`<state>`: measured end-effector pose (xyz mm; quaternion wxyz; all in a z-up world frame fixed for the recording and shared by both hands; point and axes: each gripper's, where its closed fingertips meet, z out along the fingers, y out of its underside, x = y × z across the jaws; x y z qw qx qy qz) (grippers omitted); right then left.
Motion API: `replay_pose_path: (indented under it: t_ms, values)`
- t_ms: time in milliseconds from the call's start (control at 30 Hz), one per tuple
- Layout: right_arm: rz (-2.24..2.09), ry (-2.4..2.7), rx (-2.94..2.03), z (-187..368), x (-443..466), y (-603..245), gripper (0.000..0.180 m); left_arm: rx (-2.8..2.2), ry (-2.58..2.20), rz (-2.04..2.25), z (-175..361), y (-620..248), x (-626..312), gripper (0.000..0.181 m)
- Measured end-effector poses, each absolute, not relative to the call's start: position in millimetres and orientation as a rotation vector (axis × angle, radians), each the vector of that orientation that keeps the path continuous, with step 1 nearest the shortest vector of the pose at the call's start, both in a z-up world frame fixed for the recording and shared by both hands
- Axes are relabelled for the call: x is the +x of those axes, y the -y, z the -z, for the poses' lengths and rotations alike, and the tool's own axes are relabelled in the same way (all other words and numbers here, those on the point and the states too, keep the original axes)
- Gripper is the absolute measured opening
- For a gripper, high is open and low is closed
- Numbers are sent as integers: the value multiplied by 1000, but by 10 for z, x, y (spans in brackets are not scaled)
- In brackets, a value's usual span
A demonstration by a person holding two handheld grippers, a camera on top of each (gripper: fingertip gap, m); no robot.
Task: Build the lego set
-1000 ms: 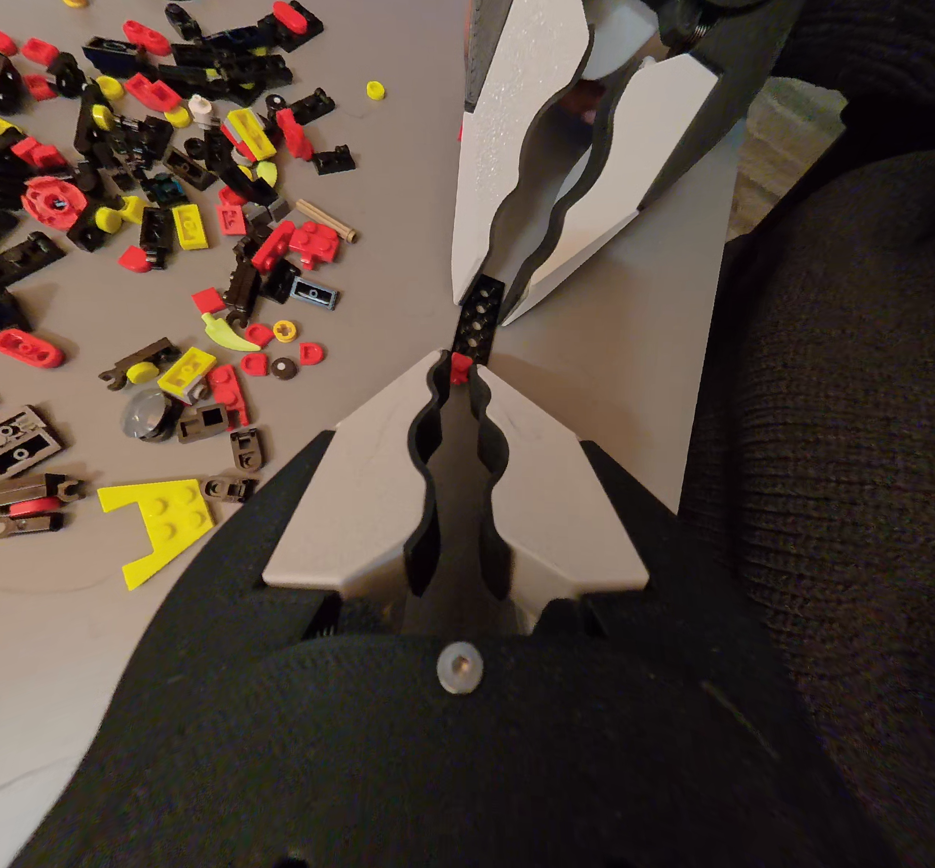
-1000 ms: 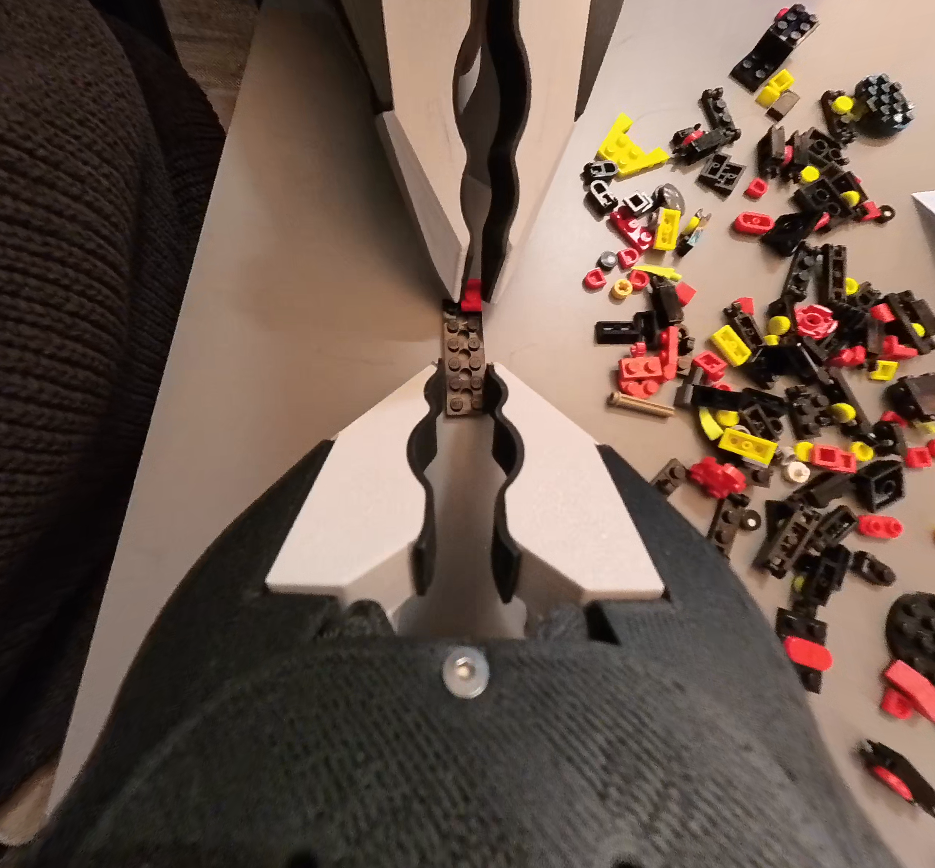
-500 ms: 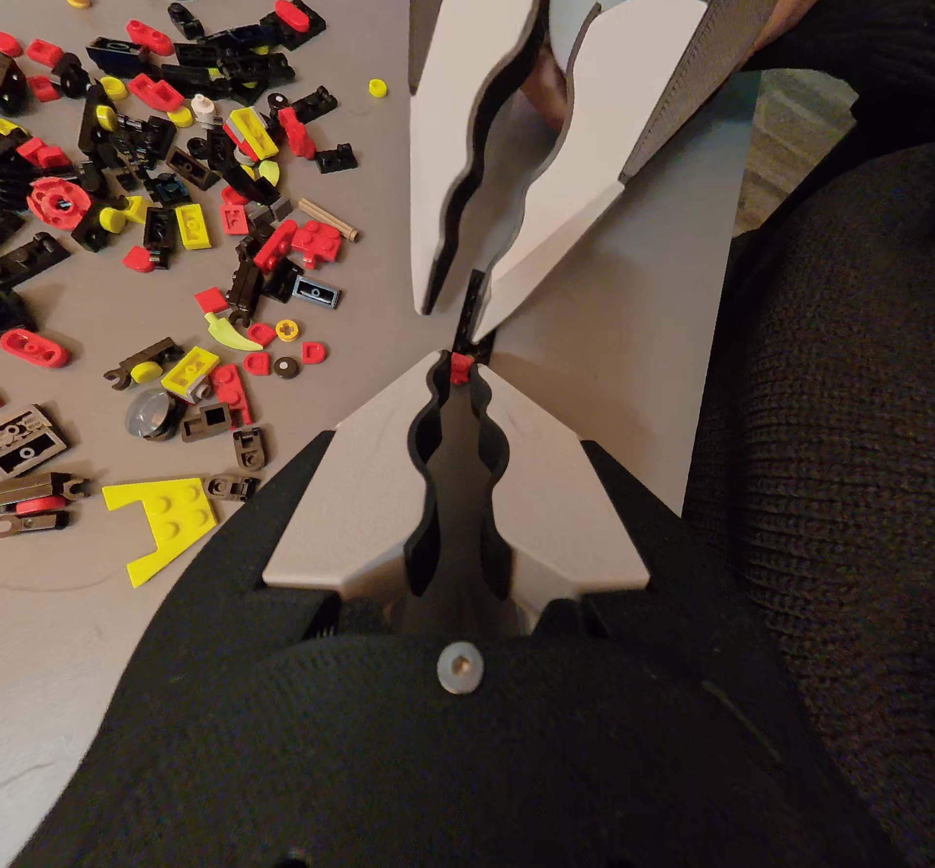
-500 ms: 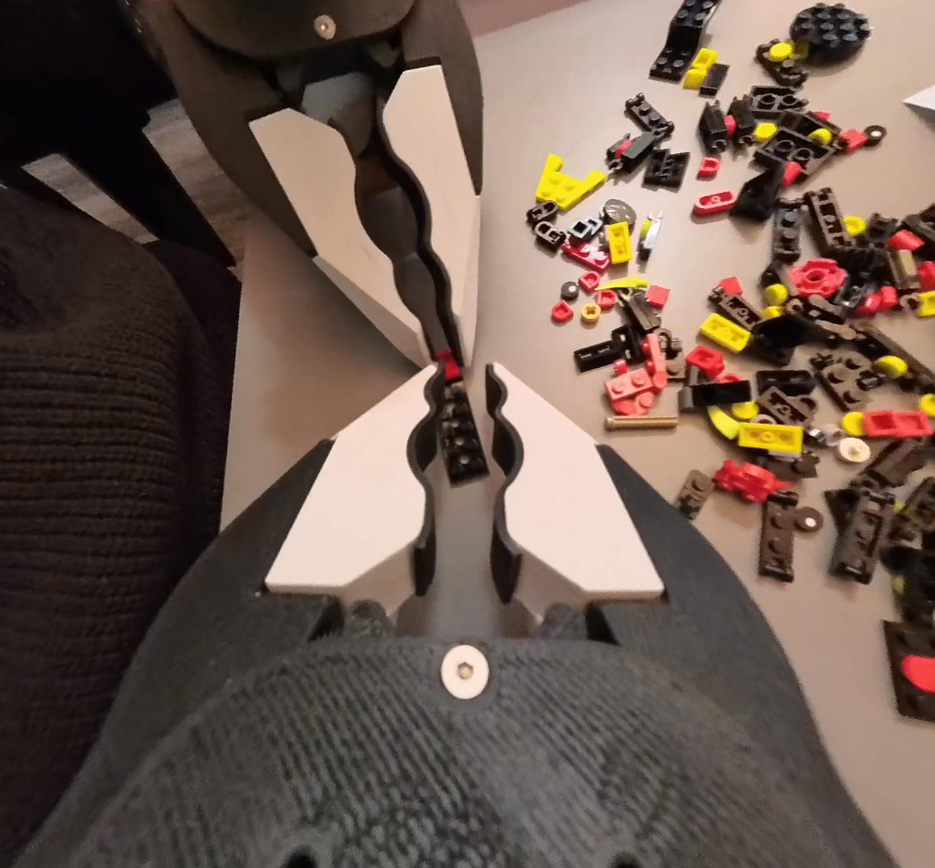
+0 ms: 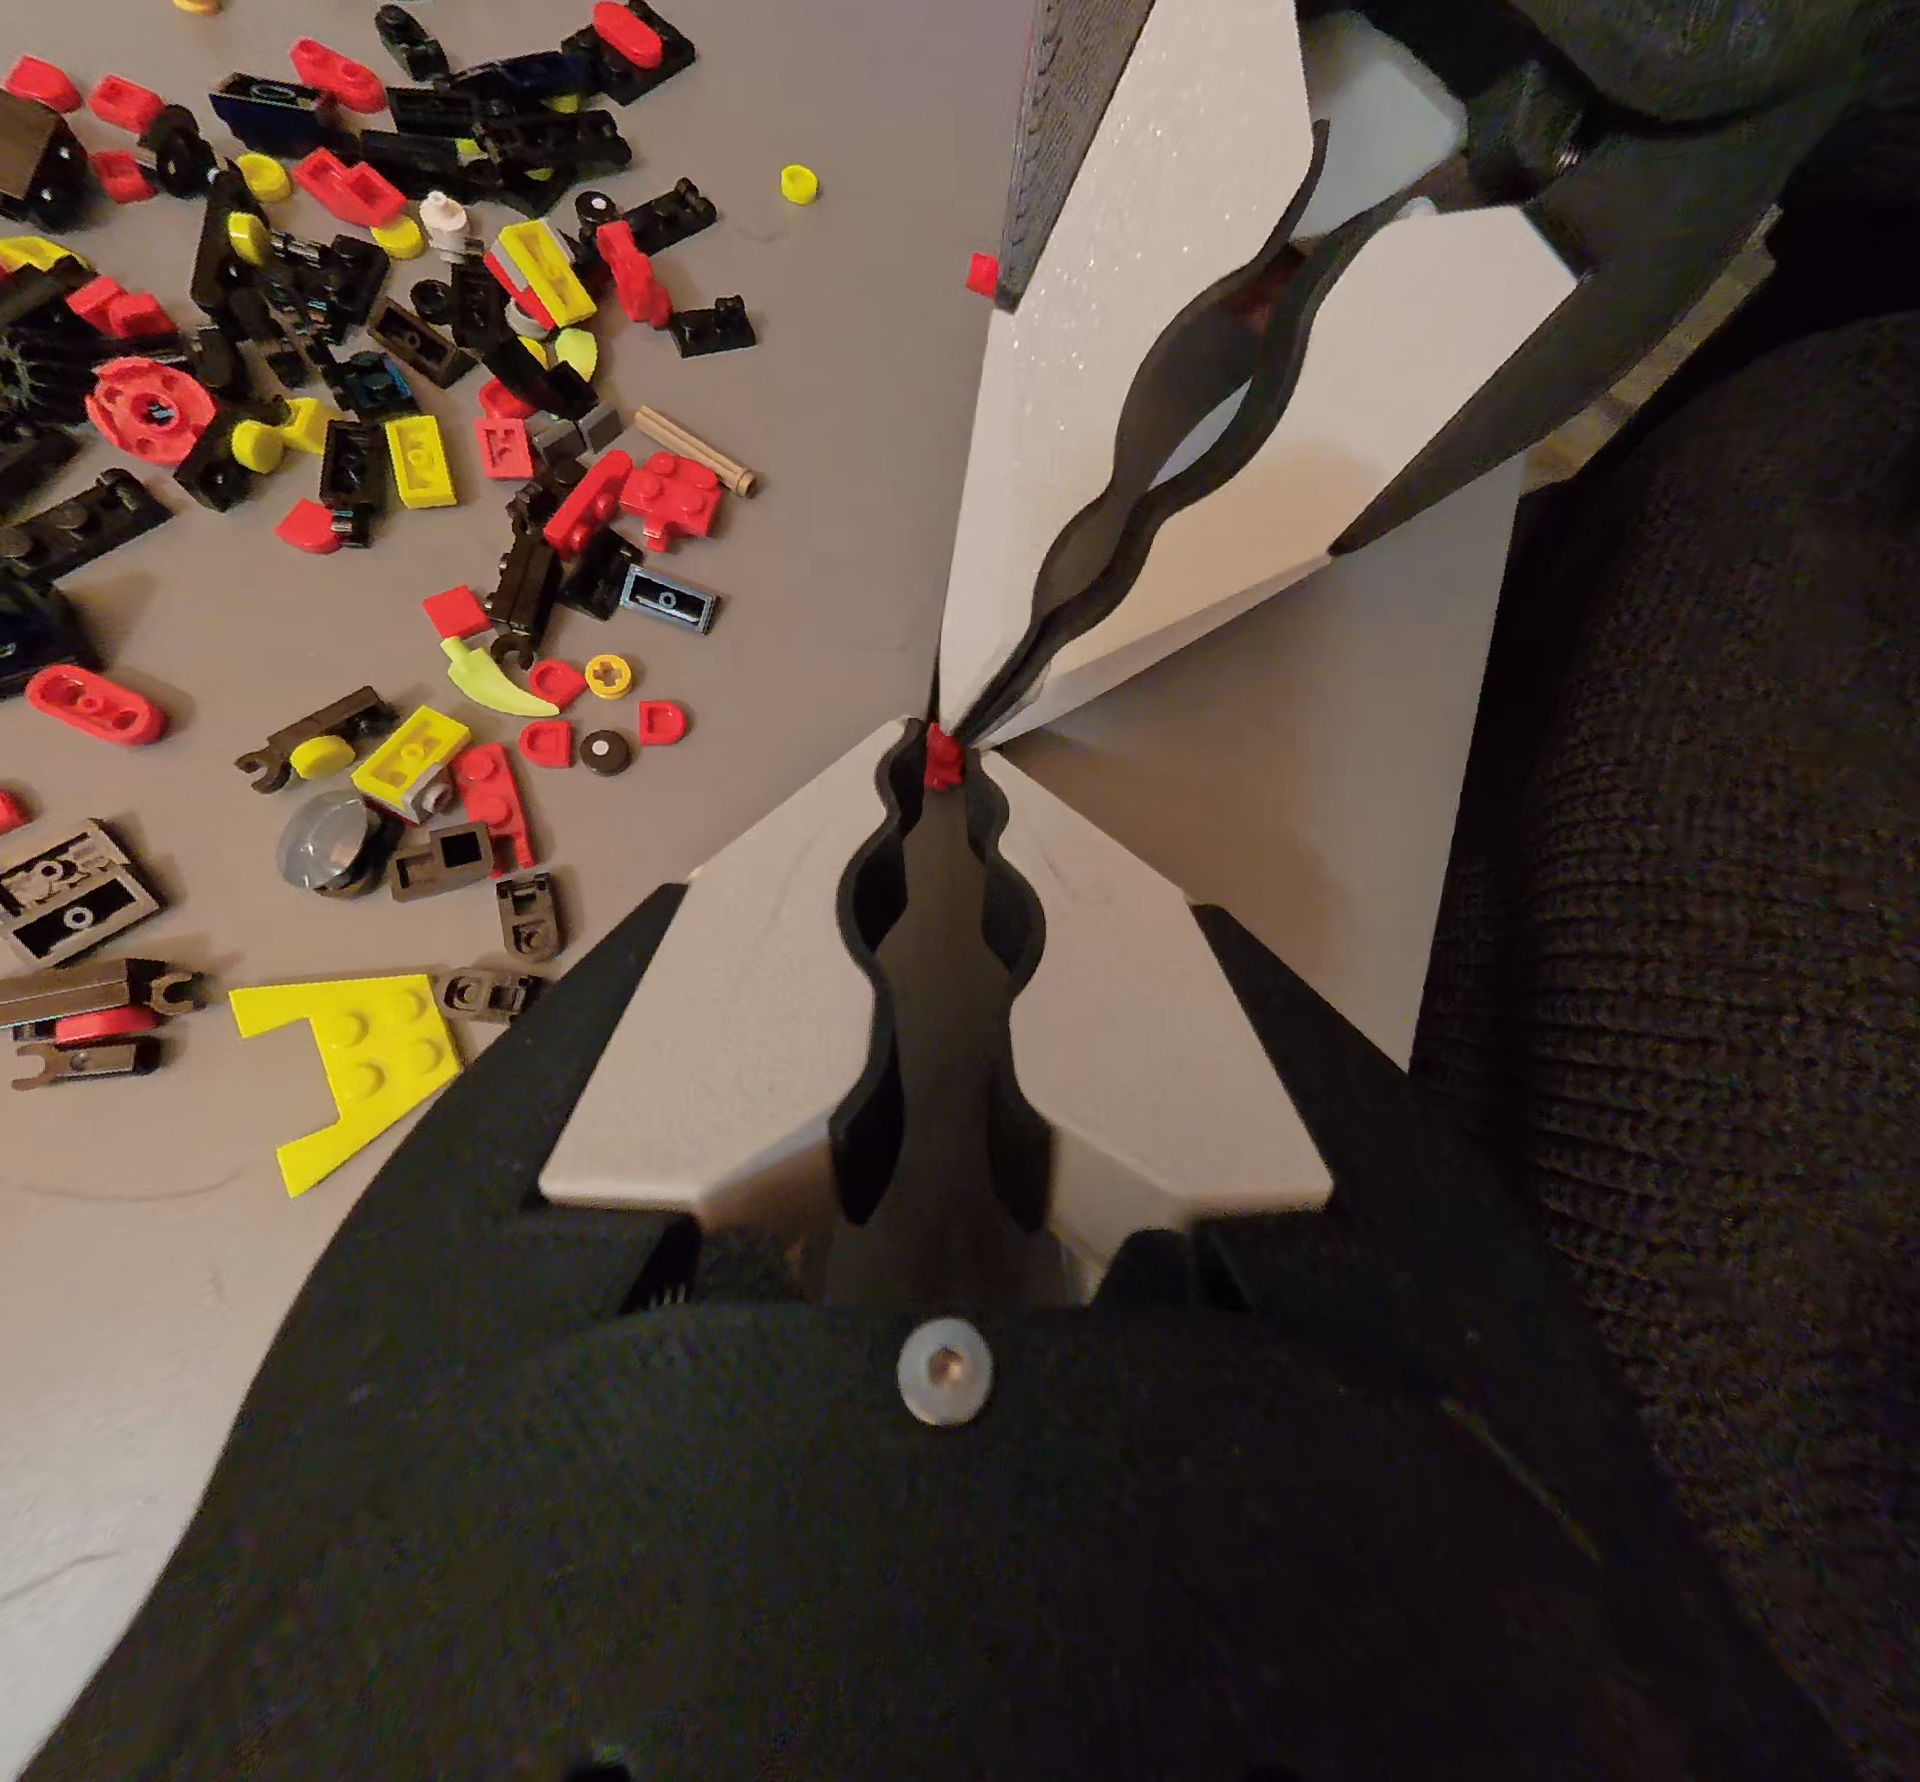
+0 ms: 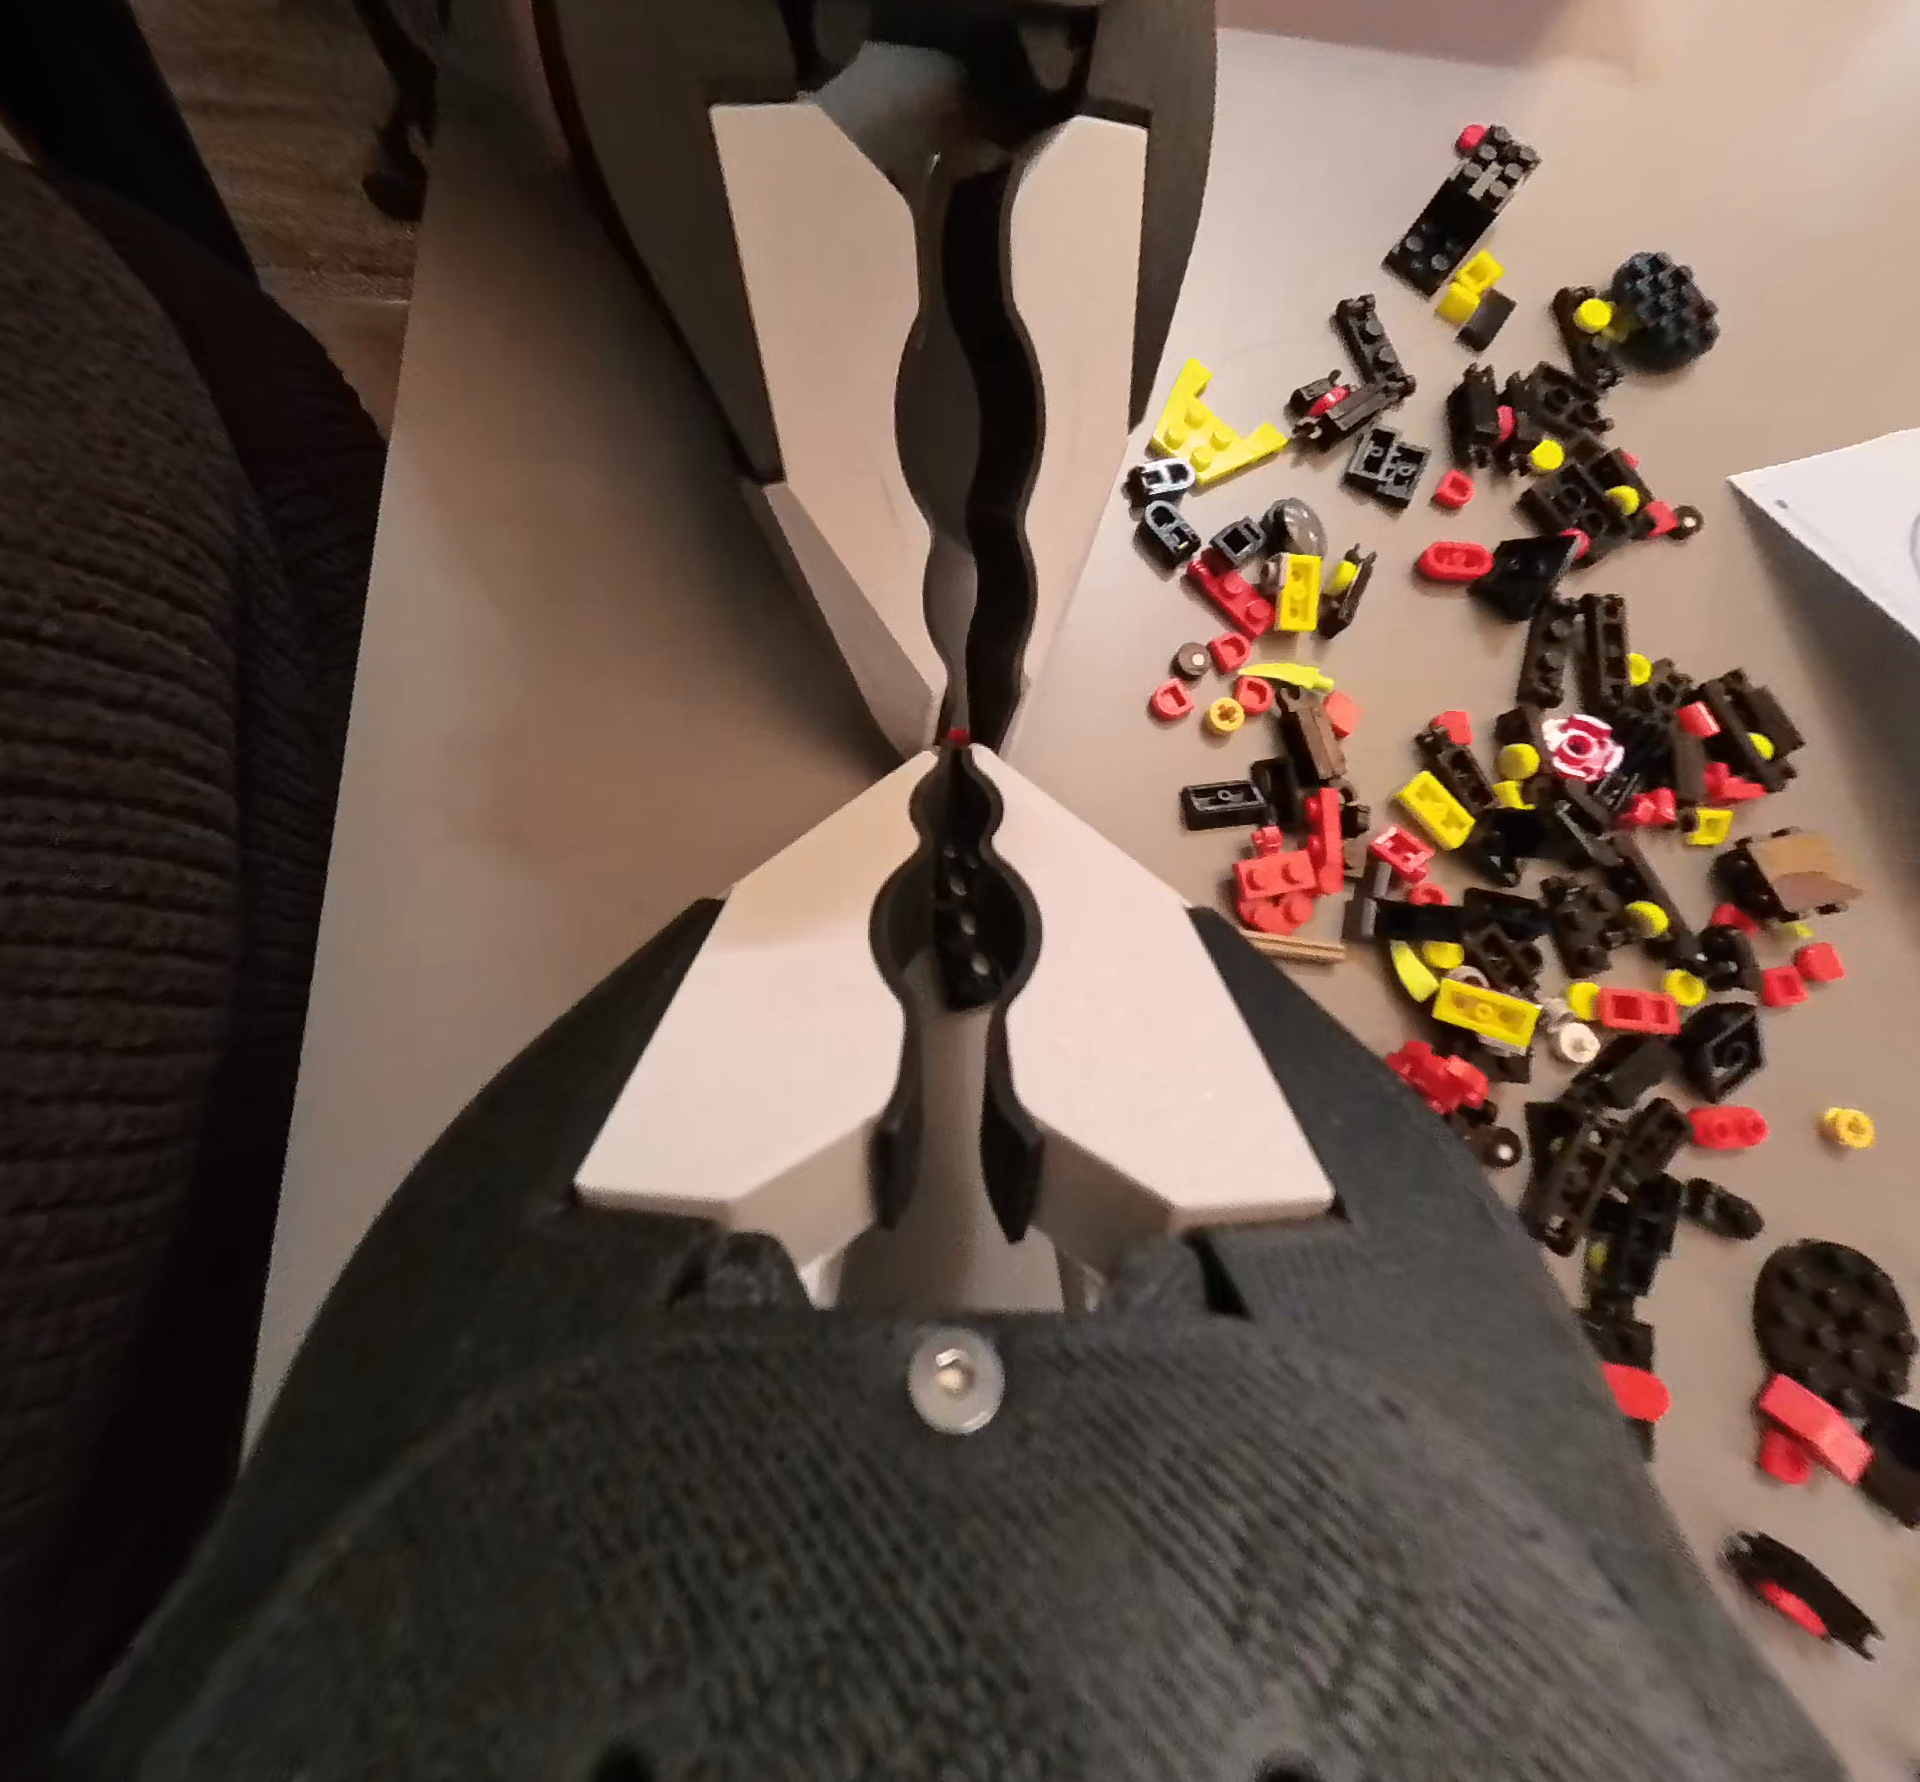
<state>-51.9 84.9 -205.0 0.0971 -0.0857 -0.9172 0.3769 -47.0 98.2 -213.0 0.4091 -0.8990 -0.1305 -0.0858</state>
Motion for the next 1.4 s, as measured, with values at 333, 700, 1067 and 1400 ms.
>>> replay_pose_path:
  t_ms: [333,700,1067,1400]
  values:
    - [-1095,2749,-296,2092,-515,-868,0,-2267,339,220,2138,-986,-465,5]
    - [-1144,2754,-348,2091,-517,-866,0,-2286,331,204,2152,-942,-460,9]
    - [-1212,2778,-411,2087,-513,-879,0,-2268,335,207,2122,-944,-474,5]
    - [-1181,2761,-427,2085,-598,-995,0,-2265,342,211,2118,-965,-482,5]
